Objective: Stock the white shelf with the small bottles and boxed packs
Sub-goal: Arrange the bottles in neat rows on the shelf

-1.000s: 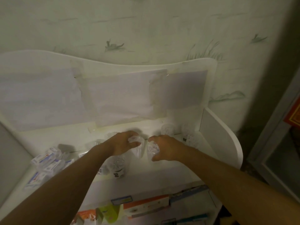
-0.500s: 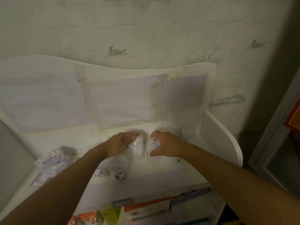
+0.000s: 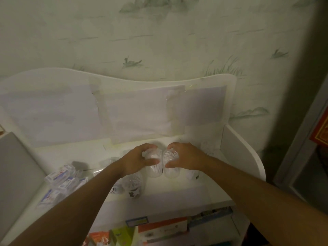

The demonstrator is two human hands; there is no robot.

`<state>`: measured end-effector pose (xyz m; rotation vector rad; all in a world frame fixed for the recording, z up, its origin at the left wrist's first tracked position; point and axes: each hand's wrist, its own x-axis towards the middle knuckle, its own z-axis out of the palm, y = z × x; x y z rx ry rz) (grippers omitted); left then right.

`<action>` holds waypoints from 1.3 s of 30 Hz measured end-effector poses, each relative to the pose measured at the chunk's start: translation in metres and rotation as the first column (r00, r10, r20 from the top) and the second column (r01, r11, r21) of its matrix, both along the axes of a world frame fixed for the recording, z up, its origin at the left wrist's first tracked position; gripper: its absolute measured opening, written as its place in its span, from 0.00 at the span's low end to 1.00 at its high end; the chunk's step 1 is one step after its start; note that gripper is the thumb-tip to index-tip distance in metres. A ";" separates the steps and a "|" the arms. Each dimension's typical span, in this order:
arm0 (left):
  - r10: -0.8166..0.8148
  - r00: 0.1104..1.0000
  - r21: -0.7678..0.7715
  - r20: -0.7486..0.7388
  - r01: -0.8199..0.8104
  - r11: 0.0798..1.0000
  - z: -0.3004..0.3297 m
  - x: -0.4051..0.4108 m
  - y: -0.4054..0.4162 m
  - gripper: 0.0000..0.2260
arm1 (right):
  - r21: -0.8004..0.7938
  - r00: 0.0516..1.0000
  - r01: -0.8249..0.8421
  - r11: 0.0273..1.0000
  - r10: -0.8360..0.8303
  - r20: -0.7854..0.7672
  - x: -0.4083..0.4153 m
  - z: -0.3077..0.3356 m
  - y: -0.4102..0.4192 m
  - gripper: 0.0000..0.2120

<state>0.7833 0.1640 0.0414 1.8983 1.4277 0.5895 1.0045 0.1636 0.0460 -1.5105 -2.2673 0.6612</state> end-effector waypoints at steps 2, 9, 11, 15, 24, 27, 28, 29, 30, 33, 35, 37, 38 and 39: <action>0.003 0.999 -0.016 -0.047 -0.004 1.000 0.002 0.000 -0.004 0.31 | -0.019 1.000 -0.026 0.999 0.025 -0.018 0.002 0.002 -0.001 0.33; -0.027 0.979 0.043 -0.202 0.037 0.998 -0.002 -0.004 -0.027 0.32 | 0.003 0.995 -0.102 0.995 0.102 0.018 -0.007 -0.002 -0.016 0.30; -0.063 0.966 0.056 -0.249 0.080 0.995 -0.003 -0.005 -0.031 0.30 | 0.004 0.995 -0.095 0.995 0.095 0.040 -0.009 -0.005 -0.020 0.30; -0.108 0.912 0.126 -0.395 0.171 0.977 0.004 -0.001 -0.030 0.29 | -0.003 0.996 -0.049 0.999 0.049 0.080 -0.008 -0.004 -0.029 0.33; -0.209 0.903 0.152 -0.375 0.282 0.947 -0.008 0.026 -0.031 0.33 | -0.065 0.985 0.150 0.987 -0.143 0.097 0.012 -0.012 -0.069 0.39; -0.247 0.900 0.125 -0.360 0.309 0.943 -0.016 0.044 -0.038 0.34 | -0.094 0.980 0.185 0.978 -0.177 0.088 0.029 -0.020 -0.084 0.39; -0.260 0.898 0.106 -0.355 0.315 0.943 -0.017 0.050 -0.040 0.34 | -0.099 0.978 0.198 0.975 -0.189 0.091 0.035 -0.021 -0.087 0.38; -0.273 0.892 0.089 -0.361 0.325 0.942 -0.017 0.056 -0.042 0.34 | -0.100 0.975 0.209 0.973 -0.199 0.102 0.042 -0.022 -0.089 0.38; -0.284 0.880 0.083 -0.381 0.338 0.938 -0.018 0.062 -0.044 0.34 | -0.095 0.972 0.219 0.971 -0.208 0.112 0.048 -0.021 -0.089 0.38; -0.285 0.848 0.078 -0.446 0.354 0.932 -0.019 0.080 -0.045 0.34 | -0.065 0.966 0.240 0.969 -0.232 0.117 0.069 -0.020 -0.087 0.36; -0.265 0.838 0.071 -0.478 0.338 0.939 -0.019 0.091 -0.046 0.34 | -0.052 0.962 0.248 0.967 -0.240 0.128 0.083 -0.022 -0.085 0.36; -0.236 0.819 0.086 -0.522 0.326 0.942 -0.020 0.103 -0.048 0.34 | -0.036 0.959 0.250 0.968 -0.243 0.147 0.098 -0.026 -0.082 0.36; -0.227 0.810 0.092 -0.541 0.326 0.941 -0.020 0.108 -0.049 0.34 | -0.032 0.958 0.252 0.967 -0.244 0.151 0.104 -0.028 -0.081 0.36; -0.222 0.805 0.094 -0.551 0.324 0.941 -0.021 0.113 -0.052 0.34 | -0.031 0.957 0.252 0.967 -0.244 0.156 0.109 -0.031 -0.079 0.35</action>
